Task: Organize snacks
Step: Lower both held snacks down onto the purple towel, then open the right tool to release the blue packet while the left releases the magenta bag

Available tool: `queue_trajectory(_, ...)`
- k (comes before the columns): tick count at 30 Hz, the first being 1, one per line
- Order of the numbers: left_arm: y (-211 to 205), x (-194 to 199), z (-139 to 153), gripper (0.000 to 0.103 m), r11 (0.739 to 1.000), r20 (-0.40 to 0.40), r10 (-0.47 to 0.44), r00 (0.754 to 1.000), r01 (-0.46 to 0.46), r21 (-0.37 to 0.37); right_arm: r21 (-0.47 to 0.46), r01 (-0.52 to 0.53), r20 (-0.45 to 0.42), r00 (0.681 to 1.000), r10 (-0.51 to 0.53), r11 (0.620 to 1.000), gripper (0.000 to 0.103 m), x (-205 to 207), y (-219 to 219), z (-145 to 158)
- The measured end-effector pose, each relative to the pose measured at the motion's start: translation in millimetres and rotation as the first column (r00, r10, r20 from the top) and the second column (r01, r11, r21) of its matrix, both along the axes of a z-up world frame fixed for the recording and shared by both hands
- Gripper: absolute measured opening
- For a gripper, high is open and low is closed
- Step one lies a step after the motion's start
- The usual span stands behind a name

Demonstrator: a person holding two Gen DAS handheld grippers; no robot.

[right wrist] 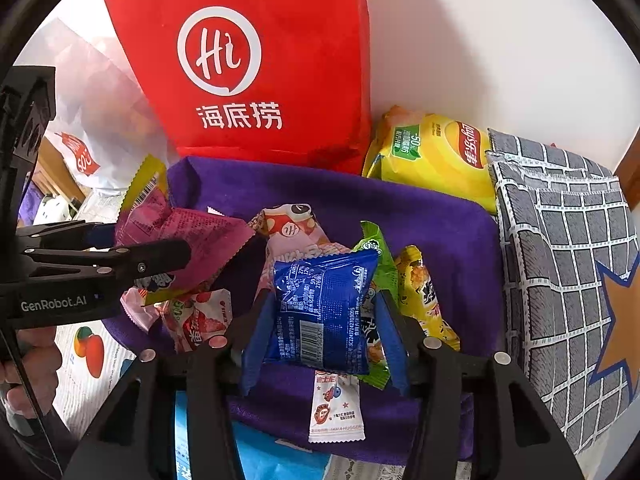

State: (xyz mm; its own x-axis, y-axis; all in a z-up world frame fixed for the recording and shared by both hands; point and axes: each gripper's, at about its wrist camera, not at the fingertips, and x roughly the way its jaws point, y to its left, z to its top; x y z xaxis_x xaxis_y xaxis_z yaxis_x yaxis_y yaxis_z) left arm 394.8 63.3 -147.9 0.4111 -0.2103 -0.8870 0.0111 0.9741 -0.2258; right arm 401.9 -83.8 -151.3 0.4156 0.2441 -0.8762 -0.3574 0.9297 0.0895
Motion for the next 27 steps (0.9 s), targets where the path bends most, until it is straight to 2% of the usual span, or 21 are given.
queue_trajectory(11, -6.9, -0.6, -1.3, 0.062, 1.000, 0.002, -0.025, 1.000, 0.025, 0.014, 0.024, -0.005, 0.041, 0.999, 0.004, 1.000, 0.052, -7.3, -3.0, 14.5)
queue_trajectory(15, -9.0, -0.5, -0.5, 0.063, 0.999, 0.003, -0.026, 1.000, 0.026, 0.025, 0.035, 0.007, 0.059, 0.998, -0.009, 0.999, 0.056, -9.6, -5.0, 20.9)
queue_trajectory(21, -7.7, -6.5, 15.7, 0.073, 0.999, 0.064, -0.030, 0.997, 0.028, 0.035, 0.047, 0.011, 0.077, 0.997, -0.014, 0.999, 0.059, -11.2, -6.3, 27.8)
queue_trajectory(27, -5.8, -13.2, 31.6, 0.078, 0.998, 0.092, -0.028, 0.995, 0.022, 0.062, 0.080, 0.021, 0.136, 0.990, -0.032, 0.997, 0.074, -19.4, -8.3, 46.7)
